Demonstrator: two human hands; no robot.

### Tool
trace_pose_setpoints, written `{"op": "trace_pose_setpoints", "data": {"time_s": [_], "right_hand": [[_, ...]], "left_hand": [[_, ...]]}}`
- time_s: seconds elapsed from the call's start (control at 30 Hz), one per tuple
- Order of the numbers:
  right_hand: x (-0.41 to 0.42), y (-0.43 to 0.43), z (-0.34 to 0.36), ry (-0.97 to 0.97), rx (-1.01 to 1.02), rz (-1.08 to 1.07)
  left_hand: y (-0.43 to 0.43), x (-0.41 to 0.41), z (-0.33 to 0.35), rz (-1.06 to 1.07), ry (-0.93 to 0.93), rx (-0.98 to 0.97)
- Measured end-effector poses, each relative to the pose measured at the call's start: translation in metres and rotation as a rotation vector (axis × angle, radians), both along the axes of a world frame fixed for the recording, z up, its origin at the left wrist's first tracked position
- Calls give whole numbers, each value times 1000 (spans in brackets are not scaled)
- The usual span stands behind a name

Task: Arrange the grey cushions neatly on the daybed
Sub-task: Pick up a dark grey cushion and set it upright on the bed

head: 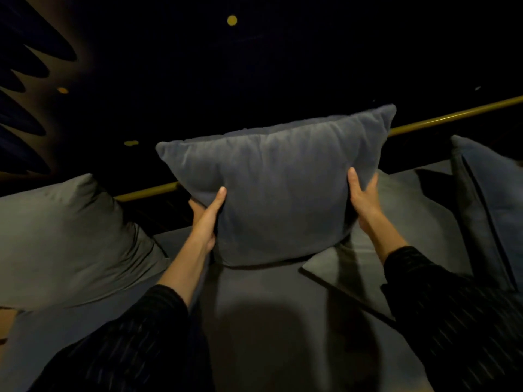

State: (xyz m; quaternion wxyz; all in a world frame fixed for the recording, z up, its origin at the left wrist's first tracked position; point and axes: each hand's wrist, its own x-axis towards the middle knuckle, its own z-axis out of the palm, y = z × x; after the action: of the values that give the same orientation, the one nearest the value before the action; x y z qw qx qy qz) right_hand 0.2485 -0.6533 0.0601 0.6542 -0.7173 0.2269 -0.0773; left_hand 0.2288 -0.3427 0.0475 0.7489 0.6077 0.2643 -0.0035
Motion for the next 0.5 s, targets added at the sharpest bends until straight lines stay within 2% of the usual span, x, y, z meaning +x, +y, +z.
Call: {"op": "trace_pose_setpoints", "data": {"time_s": [0.13, 0.33, 0.4, 0.5], "right_hand": [[-3, -4, -20, 58, 17, -88], [28, 7, -30, 177, -4, -87], [28, 8, -30, 214, 0, -78], [13, 9, -28, 219, 1, -44]], "left_hand": [[-7, 16, -14, -65, 113, 86], [-7, 38, -17, -168, 410, 289], [-12, 35, -12, -132, 417, 335], [-22, 14, -10, -28, 292, 377]]}}
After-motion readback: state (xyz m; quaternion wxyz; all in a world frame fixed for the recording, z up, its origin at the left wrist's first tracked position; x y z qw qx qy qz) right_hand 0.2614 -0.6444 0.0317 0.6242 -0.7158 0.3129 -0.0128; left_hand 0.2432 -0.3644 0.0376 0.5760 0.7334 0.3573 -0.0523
